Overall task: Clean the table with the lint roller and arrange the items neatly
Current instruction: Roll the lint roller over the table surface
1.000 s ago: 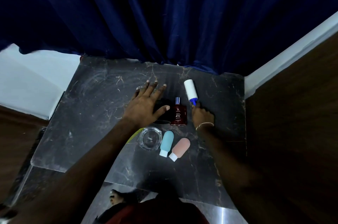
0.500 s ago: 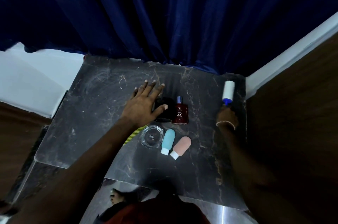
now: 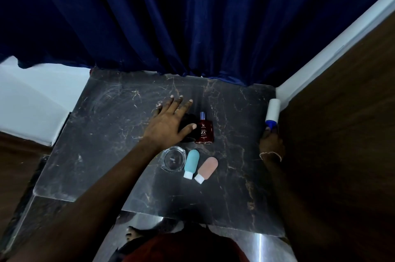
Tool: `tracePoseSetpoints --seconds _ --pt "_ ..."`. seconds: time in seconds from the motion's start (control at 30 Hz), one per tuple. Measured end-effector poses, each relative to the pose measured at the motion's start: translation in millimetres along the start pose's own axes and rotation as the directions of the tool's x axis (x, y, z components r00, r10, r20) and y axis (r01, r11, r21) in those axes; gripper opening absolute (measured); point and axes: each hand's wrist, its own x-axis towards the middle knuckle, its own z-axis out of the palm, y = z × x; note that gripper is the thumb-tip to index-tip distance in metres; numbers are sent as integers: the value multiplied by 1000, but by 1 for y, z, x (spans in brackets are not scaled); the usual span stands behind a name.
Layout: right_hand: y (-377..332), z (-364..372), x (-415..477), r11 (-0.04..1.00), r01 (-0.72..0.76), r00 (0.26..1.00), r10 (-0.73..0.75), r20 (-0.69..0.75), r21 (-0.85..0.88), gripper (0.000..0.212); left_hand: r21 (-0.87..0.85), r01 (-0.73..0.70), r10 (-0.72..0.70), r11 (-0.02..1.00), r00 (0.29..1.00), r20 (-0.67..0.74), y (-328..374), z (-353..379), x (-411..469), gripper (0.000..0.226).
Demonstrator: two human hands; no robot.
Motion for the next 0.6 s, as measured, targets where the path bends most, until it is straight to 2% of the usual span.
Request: tracePoseSetpoints --seconds 0.27,0.5,0.6 --pt "-5 -11 -51 989 146 989 -145 -39 29 43 17 -88 88 996 996 -18 14 -1 -2 80" --pt "-16 -30 -96 948 278 959 -283 8 153 36 34 -208 208 978 978 -15 40 0 3 87" --pt "-20 -43 -107 924 350 931 -361 51 151 34 49 -247 248 968 969 -12 57 -2 11 92"
